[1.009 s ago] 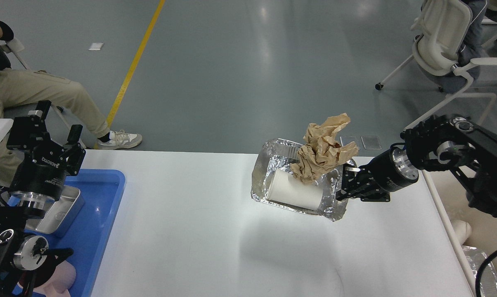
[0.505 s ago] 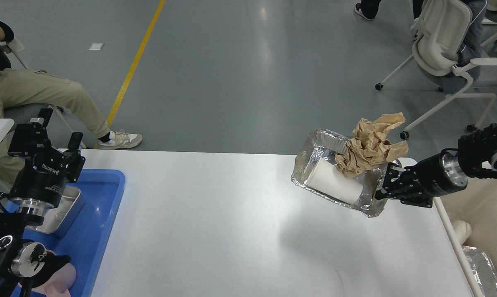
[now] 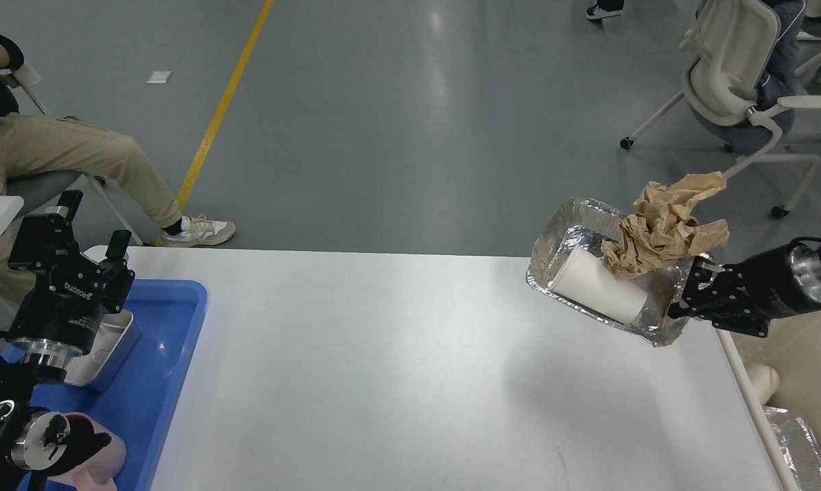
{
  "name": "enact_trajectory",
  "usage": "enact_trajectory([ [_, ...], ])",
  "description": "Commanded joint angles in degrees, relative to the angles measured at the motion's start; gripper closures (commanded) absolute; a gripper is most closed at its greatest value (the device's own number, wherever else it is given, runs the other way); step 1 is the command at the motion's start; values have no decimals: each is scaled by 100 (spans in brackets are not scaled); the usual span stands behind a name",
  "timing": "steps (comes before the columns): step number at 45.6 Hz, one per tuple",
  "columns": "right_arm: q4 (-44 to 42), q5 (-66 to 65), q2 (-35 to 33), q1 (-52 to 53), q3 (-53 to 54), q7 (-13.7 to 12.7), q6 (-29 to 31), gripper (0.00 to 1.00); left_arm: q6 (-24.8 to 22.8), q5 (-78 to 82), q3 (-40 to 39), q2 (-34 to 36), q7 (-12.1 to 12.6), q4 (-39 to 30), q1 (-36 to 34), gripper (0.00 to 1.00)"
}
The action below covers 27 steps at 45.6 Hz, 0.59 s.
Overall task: Tidy desktop
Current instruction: 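Carry the loaded foil tray with the right gripper to the white bin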
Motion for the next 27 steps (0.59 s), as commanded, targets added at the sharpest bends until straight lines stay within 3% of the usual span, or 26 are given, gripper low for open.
enact_trajectory([
  [1, -3, 2, -143, -9, 1, 6, 0, 100, 0, 0, 0, 1, -18, 0, 7, 3],
  [27, -698, 380, -477, -123, 1, 6, 0, 100, 0, 9, 8, 9, -27, 0, 7, 3],
])
